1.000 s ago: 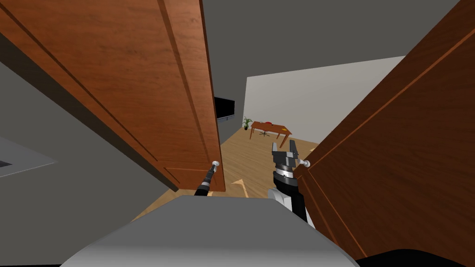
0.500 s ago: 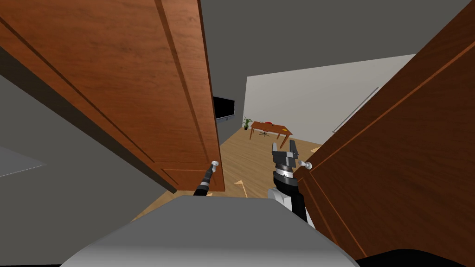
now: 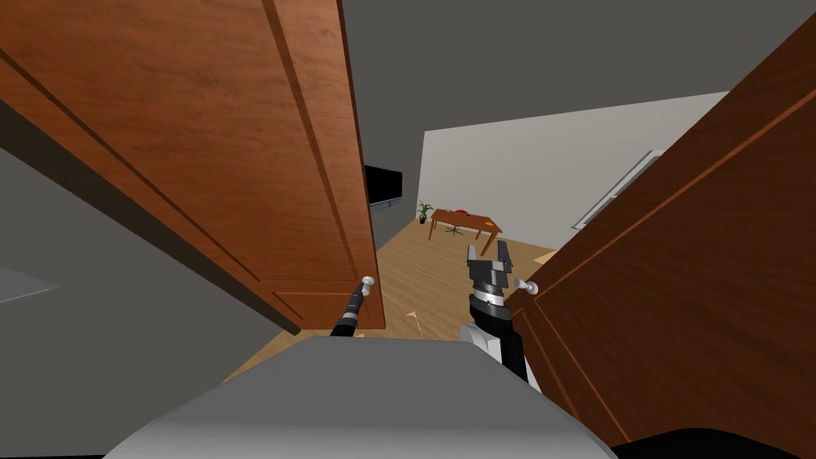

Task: Push the door open

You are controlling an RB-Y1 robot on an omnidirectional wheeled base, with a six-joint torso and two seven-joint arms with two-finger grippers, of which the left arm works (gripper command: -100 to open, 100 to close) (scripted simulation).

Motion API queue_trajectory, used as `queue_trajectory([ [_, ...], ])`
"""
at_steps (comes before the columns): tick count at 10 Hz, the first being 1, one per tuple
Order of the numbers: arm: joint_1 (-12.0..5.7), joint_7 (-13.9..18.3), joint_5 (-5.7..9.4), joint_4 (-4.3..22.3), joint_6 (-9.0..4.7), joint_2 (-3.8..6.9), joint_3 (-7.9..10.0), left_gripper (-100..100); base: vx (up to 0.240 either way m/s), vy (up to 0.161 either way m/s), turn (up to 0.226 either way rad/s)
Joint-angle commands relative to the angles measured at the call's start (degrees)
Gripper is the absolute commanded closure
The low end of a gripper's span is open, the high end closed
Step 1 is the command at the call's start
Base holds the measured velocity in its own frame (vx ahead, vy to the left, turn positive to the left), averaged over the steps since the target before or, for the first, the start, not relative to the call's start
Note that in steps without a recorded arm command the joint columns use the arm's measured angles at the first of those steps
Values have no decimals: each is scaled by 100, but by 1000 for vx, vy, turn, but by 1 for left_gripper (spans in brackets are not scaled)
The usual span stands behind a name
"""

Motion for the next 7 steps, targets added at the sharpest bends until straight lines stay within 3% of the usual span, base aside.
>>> queue_trajectory([
  [1, -33, 223, 56, 7, -33, 10, 5, 100, 49, -20, 4],
  [4, -56, 683, 234, 30, -59, 50, -7, 100, 42, -21, 0],
  [5, -56, 699, 234, 30, -59, 50, -7, 100, 40, -16, 1],
  [7, -79, 1087, 412, 54, -86, 91, -19, 100, 50, -21, -2],
])
